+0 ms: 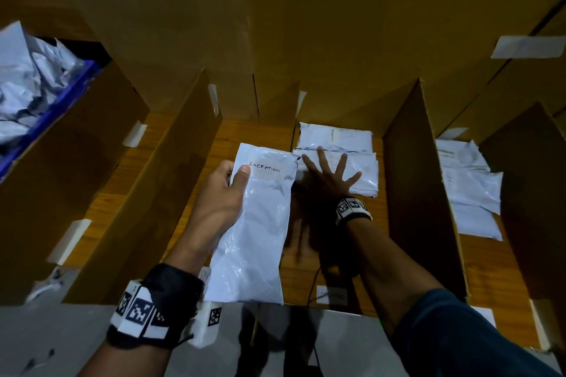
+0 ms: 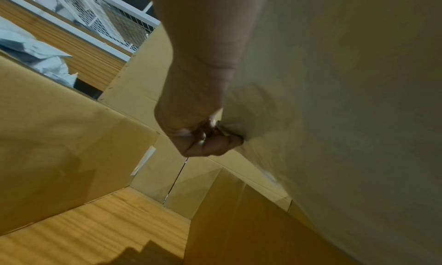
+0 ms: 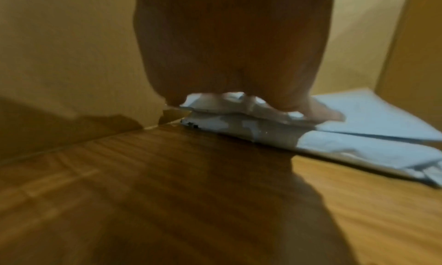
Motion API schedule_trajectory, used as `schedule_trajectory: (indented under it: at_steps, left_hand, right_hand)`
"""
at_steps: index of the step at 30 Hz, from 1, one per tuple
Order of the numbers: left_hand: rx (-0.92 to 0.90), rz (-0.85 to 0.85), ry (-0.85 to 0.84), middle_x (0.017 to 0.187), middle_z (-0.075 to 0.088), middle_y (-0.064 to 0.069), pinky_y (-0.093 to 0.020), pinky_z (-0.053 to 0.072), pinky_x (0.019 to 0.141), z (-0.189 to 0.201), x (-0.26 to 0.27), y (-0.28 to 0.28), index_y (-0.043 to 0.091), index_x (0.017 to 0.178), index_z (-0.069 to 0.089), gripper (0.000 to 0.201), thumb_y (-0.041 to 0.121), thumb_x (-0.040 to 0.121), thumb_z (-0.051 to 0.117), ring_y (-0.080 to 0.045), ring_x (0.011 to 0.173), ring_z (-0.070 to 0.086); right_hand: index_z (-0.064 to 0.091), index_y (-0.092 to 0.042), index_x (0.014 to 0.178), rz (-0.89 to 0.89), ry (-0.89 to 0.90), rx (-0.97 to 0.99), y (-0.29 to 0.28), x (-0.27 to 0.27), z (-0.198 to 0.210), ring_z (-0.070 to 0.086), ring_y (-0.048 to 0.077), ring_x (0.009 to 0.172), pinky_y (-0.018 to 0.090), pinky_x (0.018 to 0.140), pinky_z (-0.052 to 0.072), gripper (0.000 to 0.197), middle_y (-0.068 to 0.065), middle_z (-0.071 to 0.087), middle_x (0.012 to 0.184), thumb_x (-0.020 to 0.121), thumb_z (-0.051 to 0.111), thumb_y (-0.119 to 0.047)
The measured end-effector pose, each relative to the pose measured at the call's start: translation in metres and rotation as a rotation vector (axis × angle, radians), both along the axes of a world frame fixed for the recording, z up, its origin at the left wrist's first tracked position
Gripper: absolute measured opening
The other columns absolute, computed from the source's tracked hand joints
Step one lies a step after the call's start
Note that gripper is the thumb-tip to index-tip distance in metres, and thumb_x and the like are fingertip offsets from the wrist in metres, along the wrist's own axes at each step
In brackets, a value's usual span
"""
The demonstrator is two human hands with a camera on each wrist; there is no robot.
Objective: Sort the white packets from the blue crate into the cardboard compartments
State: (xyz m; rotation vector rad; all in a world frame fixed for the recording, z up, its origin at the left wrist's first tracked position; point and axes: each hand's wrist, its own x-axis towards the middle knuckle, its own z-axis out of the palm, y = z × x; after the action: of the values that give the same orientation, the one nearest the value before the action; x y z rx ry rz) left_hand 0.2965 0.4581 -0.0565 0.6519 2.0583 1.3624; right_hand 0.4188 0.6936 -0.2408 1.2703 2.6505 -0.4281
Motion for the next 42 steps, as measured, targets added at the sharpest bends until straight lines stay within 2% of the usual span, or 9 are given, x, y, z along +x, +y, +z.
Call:
schedule_trajectory:
  at_steps: [9,15,17,19,22,25,28,35,42]
  left_hand:
    - [-0.012,0.007,0.016,0.099,0.076,0.005,-0.031,0.060,0.065,0.004,0.010,-0.003,0.023,0.109,0.064,0.023,0.043,0.109,0.053,-0.009,0.084,0.076]
    - [0.014,-0.072,0.073,0.109,0.073,0.007,-0.033,0.064,0.071,0.029,0.026,-0.014,0.023,0.115,0.062,0.028,0.047,0.110,0.051,-0.008,0.097,0.074]
    - [0.027,-0.102,0.114,0.108,0.073,-0.001,-0.050,0.065,0.081,0.038,0.032,-0.017,0.023,0.112,0.063,0.028,0.049,0.109,0.052,-0.018,0.100,0.073]
    - [0.093,-0.149,0.098,0.100,0.074,-0.003,-0.043,0.064,0.072,0.046,0.042,-0.021,0.022,0.110,0.064,0.022,0.042,0.109,0.054,-0.020,0.094,0.075]
    - [0.188,-0.238,0.035,0.098,0.078,0.001,-0.026,0.059,0.064,0.060,0.061,-0.032,0.017,0.117,0.061,0.016,0.031,0.111,0.055,-0.014,0.088,0.077]
    - [0.263,-0.323,-0.053,0.111,0.079,-0.002,-0.041,0.066,0.076,0.071,0.082,-0.041,0.017,0.124,0.059,0.018,0.027,0.110,0.057,-0.018,0.096,0.079]
    - [0.268,-0.395,-0.113,0.109,0.079,0.002,-0.046,0.066,0.076,0.075,0.105,-0.046,0.021,0.124,0.059,0.016,0.025,0.109,0.059,-0.016,0.094,0.079]
    - [0.314,-0.579,-0.148,0.113,0.077,0.008,-0.056,0.066,0.077,0.084,0.164,-0.054,0.026,0.119,0.061,0.011,0.024,0.108,0.061,-0.012,0.095,0.078]
    - [0.381,-0.723,-0.220,0.117,0.076,-0.001,-0.053,0.065,0.086,0.105,0.214,-0.023,0.025,0.123,0.059,0.020,0.037,0.107,0.060,-0.021,0.106,0.076]
  right_hand:
    - [-0.004,-0.067,0.156,-0.091,0.037,-0.230,-0.001,-0.001,0.032,-0.018,0.053,0.156,0.085,0.112,-0.001,0.090,-0.005,-0.025,0.174,0.086,0.047,-0.090]
    - [0.038,-0.022,0.159,-0.274,0.533,-0.140,-0.038,0.035,0.123,0.048,0.042,0.139,0.054,0.110,0.044,0.057,0.016,0.042,0.159,0.105,0.056,-0.033]
    - [0.047,-0.018,0.151,-0.295,0.691,-0.081,-0.067,0.056,0.167,0.057,0.034,0.129,0.044,0.102,0.047,0.045,0.013,0.058,0.145,0.107,0.054,-0.026]
    - [0.050,-0.022,0.146,-0.305,0.815,-0.060,-0.105,0.081,0.209,0.067,0.026,0.111,0.040,0.097,0.052,0.039,0.005,0.065,0.138,0.108,0.053,-0.028]
    - [0.044,-0.034,0.148,-0.272,0.924,-0.143,-0.163,0.112,0.246,0.072,0.011,0.096,0.042,0.090,0.060,0.051,-0.004,0.063,0.138,0.102,0.064,-0.045]
    - [0.018,-0.038,0.161,-0.171,0.859,-0.154,-0.211,0.131,0.258,0.053,0.016,0.139,0.043,0.112,0.050,0.103,-0.004,0.046,0.158,0.082,0.078,-0.067]
    - [-0.011,-0.033,0.166,-0.158,0.735,-0.105,-0.243,0.148,0.260,0.026,0.018,0.155,0.040,0.121,0.038,0.135,-0.003,0.016,0.171,0.076,0.084,-0.067]
    - [-0.016,-0.033,0.165,-0.291,0.653,0.153,-0.269,0.204,0.265,0.030,0.035,0.149,0.055,0.116,0.040,0.134,0.005,0.013,0.169,0.069,0.061,-0.088]
    - [-0.008,-0.036,0.163,-0.369,0.563,0.302,-0.244,0.267,0.296,0.033,0.041,0.135,0.058,0.106,0.042,0.112,0.011,0.021,0.157,0.077,0.062,-0.058]
